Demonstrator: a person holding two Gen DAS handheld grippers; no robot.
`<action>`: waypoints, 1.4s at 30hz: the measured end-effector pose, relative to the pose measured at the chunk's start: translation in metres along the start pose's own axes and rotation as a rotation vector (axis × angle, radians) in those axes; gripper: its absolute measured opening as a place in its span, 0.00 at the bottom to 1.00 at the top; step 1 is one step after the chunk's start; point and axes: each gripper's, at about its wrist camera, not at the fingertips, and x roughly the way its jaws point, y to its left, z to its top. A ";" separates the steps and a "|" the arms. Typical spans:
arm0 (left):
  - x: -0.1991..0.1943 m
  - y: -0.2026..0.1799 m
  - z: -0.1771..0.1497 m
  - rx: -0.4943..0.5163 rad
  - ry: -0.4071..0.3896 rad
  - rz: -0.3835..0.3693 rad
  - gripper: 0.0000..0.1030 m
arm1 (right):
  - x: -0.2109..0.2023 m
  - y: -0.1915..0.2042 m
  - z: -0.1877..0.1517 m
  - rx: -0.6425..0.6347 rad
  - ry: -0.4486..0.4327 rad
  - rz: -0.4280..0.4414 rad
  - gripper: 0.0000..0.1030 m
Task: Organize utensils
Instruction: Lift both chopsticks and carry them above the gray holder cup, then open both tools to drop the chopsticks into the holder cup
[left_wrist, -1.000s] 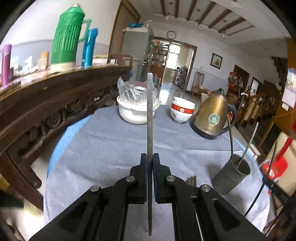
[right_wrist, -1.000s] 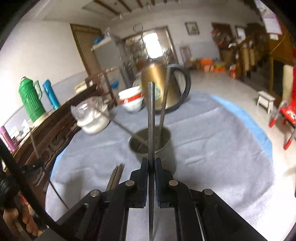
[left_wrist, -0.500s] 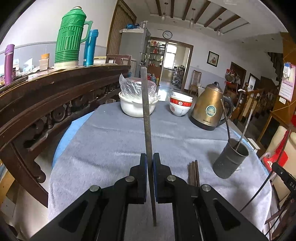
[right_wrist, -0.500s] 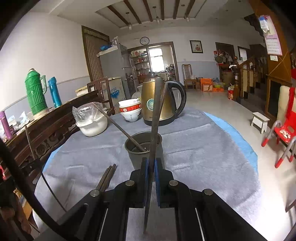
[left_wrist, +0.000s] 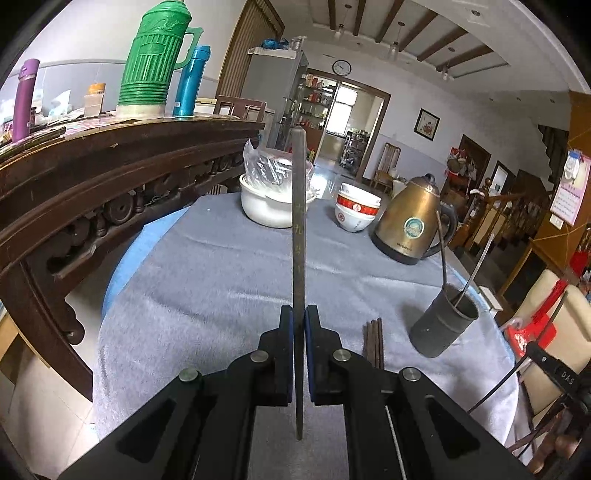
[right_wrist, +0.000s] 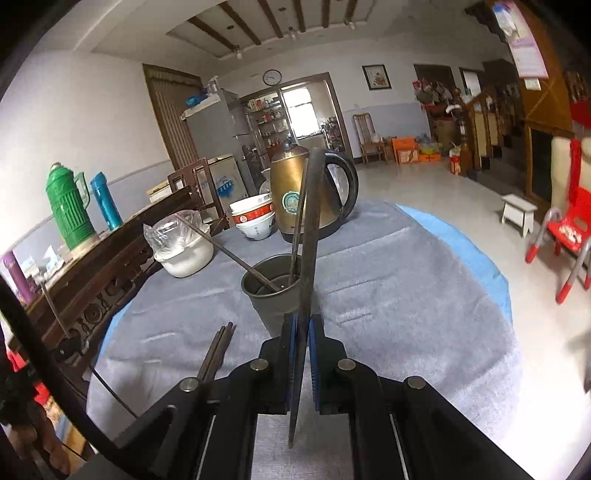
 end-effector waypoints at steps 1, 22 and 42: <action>-0.001 0.000 0.002 -0.005 -0.002 -0.006 0.06 | -0.001 -0.001 0.001 0.009 0.000 0.004 0.07; 0.002 -0.114 0.088 -0.028 -0.149 -0.283 0.06 | -0.034 -0.010 0.094 0.094 -0.237 0.088 0.07; 0.106 -0.200 0.067 0.129 -0.029 -0.285 0.06 | 0.071 -0.010 0.113 0.061 -0.168 0.076 0.07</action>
